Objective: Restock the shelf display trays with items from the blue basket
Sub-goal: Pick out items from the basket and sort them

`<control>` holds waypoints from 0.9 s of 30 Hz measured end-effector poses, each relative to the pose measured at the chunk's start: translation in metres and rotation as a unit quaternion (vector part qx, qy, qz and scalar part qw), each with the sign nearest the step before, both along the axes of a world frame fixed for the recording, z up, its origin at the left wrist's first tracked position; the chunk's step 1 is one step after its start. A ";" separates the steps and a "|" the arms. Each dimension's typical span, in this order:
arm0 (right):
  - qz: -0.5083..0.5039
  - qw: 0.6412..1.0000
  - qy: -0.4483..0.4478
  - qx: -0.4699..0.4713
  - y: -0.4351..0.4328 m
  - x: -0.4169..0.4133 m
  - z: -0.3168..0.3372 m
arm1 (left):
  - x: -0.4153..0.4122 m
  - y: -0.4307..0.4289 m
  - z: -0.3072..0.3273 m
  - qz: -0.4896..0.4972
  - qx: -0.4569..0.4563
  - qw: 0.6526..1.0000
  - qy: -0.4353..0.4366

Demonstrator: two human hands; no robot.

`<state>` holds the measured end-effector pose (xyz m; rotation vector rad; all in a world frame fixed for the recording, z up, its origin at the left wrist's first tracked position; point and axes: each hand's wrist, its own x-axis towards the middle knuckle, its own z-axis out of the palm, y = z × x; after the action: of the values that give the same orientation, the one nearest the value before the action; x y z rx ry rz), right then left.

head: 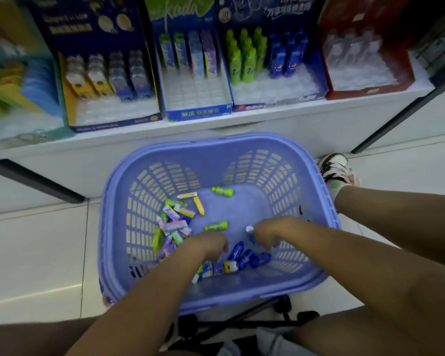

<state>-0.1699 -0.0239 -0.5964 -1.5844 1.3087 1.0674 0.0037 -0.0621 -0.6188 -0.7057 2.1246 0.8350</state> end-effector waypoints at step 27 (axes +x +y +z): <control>-0.170 0.982 -0.082 -0.022 -0.032 -0.021 0.020 | -0.039 0.022 -0.039 0.091 -0.062 0.994 -0.001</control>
<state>-0.1904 -0.0562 -0.5768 -1.3835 1.4324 0.6877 -0.0355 -0.0397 -0.6580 -0.9767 2.1471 0.8006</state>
